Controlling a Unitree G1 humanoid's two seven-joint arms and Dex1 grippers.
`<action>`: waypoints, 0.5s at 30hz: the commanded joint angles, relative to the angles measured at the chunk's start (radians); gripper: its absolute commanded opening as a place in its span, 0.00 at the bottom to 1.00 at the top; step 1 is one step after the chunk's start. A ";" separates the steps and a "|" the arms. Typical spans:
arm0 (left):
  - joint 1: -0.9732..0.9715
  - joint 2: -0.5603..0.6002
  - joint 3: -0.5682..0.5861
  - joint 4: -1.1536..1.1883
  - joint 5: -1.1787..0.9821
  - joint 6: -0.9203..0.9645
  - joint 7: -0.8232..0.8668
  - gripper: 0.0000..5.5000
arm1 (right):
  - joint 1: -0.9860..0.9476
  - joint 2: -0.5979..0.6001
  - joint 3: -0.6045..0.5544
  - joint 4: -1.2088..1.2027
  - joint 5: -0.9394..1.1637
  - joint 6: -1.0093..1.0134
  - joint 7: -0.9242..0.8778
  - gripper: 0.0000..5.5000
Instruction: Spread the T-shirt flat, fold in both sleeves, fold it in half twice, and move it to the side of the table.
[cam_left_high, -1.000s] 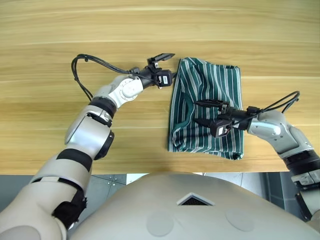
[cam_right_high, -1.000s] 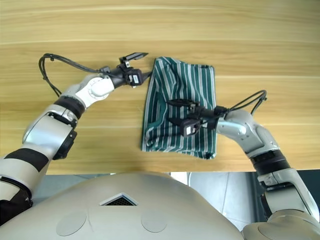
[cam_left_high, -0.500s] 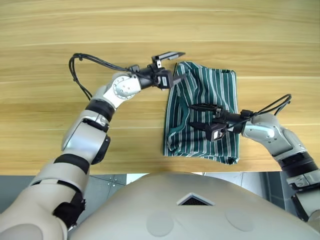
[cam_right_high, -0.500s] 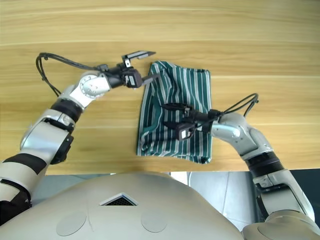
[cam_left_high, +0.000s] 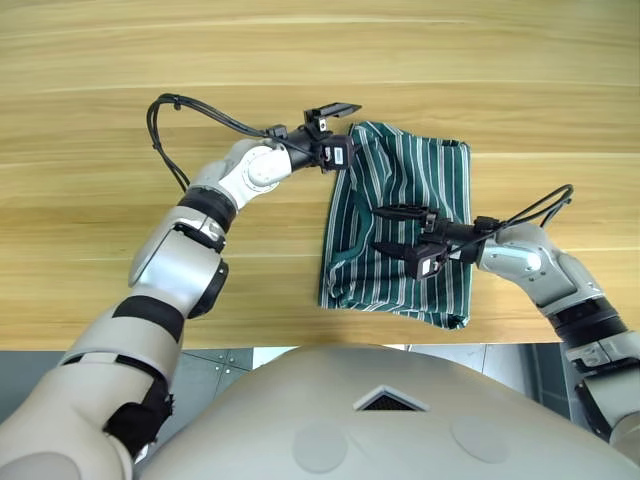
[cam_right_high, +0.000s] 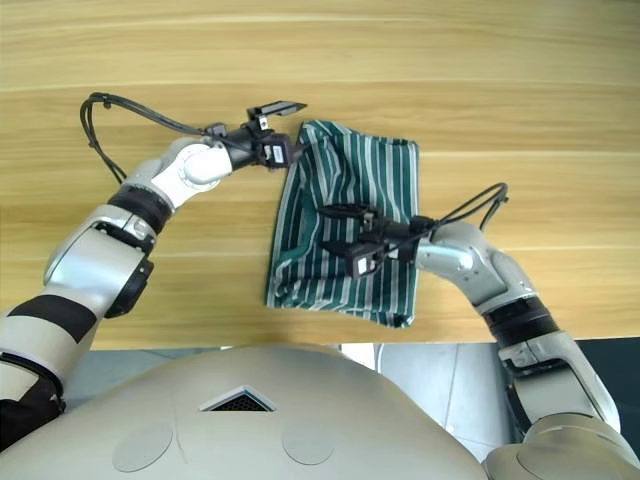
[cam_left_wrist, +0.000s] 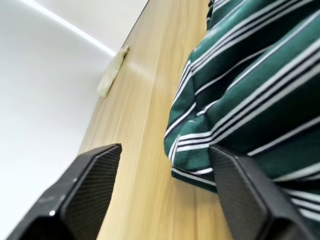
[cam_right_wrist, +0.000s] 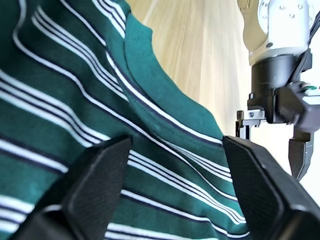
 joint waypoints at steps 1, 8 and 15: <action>-0.049 -0.019 0.001 0.051 0.007 0.022 0.028 0.59 | 0.002 0.005 0.022 0.037 -0.056 0.016 0.014 0.61; -0.090 -0.037 -0.013 0.107 0.032 0.071 0.065 0.59 | -0.013 0.014 0.027 0.049 -0.061 0.014 0.007 0.61; -0.145 -0.036 -0.016 0.137 0.039 0.100 0.089 0.59 | -0.021 0.009 0.040 0.057 -0.077 0.017 0.017 0.61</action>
